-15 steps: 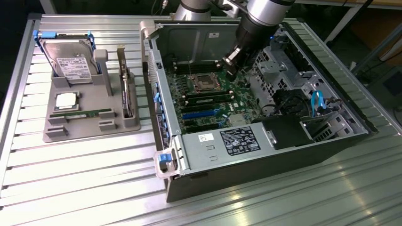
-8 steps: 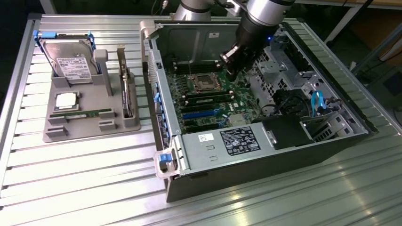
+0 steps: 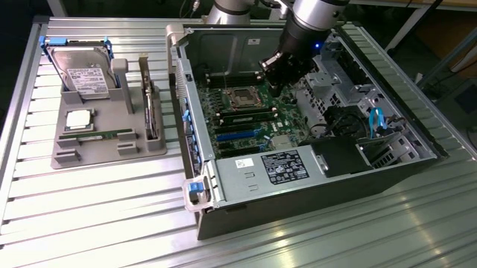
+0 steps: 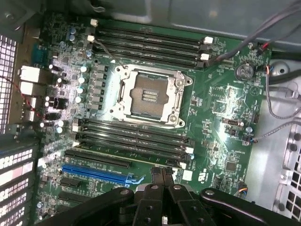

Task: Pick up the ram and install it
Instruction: 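Press down the ram until it locks into place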

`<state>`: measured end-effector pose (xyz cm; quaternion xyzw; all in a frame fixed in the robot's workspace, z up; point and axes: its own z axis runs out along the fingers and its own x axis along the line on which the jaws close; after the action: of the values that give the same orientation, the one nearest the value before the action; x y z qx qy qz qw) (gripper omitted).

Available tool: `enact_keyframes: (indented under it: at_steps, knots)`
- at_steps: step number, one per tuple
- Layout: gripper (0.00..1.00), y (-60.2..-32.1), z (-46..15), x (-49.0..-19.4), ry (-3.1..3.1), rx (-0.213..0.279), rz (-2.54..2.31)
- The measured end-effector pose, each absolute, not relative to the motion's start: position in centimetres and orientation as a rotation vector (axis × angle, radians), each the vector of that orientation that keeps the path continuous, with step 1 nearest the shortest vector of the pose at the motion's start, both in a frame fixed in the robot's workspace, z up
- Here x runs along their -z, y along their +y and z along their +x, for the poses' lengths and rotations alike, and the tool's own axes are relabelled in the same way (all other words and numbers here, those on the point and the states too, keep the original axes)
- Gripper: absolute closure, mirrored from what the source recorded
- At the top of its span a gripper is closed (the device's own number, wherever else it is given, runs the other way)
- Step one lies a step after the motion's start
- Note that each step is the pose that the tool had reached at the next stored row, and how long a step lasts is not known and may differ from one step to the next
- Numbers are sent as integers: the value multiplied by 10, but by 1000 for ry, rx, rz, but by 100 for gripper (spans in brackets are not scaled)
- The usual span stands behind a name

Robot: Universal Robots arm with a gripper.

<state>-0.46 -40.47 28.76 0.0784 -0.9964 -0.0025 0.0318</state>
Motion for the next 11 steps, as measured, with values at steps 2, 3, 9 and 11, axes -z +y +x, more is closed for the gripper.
enact_keyframes:
  at_steps: [2, 3, 9, 11]
  knots:
    - [89, -405, -5, -288, -3071, -2, 196]
    - [89, -405, -5, -288, -3071, -2, 196]
    - [89, -405, -5, -288, -3074, 0, 152]
    - [89, -405, -5, -288, -3075, 1, 131]
